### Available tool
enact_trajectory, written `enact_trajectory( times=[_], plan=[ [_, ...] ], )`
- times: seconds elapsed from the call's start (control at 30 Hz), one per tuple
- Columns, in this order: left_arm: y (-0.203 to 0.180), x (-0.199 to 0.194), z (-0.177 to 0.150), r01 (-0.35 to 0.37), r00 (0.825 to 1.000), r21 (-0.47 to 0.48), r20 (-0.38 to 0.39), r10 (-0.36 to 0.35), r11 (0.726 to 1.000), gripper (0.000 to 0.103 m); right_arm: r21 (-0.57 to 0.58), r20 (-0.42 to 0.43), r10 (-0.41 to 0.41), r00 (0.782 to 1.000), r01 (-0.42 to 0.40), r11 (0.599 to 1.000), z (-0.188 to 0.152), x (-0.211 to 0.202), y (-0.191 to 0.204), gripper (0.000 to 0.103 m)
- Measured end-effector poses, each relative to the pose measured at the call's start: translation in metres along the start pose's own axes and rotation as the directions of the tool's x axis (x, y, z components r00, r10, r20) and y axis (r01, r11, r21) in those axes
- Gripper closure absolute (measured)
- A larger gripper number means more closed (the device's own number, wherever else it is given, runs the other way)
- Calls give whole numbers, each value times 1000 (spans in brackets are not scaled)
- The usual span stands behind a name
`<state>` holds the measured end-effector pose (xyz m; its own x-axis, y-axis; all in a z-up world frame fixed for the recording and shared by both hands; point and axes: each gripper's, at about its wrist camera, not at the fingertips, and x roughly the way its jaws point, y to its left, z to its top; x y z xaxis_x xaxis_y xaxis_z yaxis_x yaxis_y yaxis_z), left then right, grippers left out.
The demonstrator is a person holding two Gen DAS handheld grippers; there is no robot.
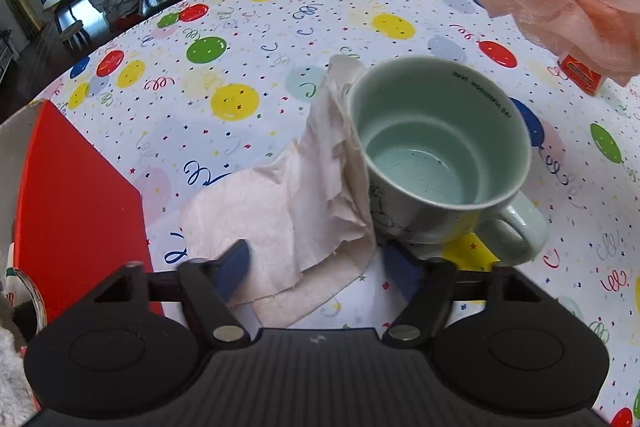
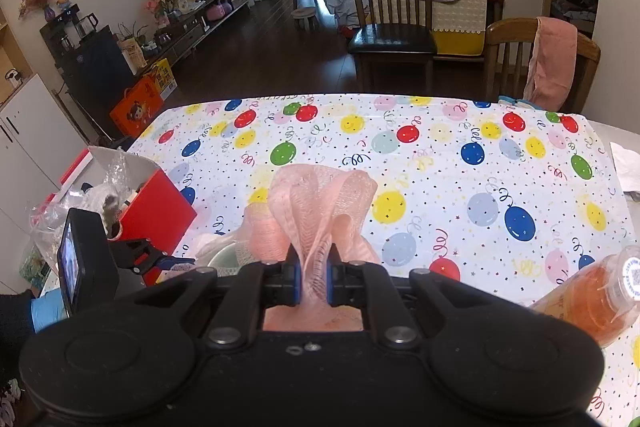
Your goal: Organize soft objects
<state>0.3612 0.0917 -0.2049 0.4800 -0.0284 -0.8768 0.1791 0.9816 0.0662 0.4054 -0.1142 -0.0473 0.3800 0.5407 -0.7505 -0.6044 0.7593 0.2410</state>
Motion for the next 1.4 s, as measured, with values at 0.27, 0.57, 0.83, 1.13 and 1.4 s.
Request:
enact_trajectory(
  times=[0.27, 0.57, 0.83, 1.13, 1.4],
  plan=[
    [7, 3, -1, 30, 999, -57, 20, -29, 998, 68, -8, -20, 4, 1000, -4, 1000, -2, 4, -1, 93],
    [15, -9, 2, 43, 997, -120, 74, -34, 992, 94, -13, -24, 1, 1000, -2, 1000, -4, 6, 3, 93],
    [29, -34, 11, 17, 989, -217, 145, 15, 976, 98, -9, -11, -10, 1000, 10, 1000, -6, 1, 14, 93],
    [48, -59, 19, 75, 984, -302, 176, -21, 950, 100, 20, 22, -19, 1000, 18, 1000, -2, -12, 28, 93],
    [51, -78, 16, 94, 987, -271, 151, -55, 958, 100, 48, 61, -35, 998, 32, 998, 0, -25, 40, 92]
  ],
)
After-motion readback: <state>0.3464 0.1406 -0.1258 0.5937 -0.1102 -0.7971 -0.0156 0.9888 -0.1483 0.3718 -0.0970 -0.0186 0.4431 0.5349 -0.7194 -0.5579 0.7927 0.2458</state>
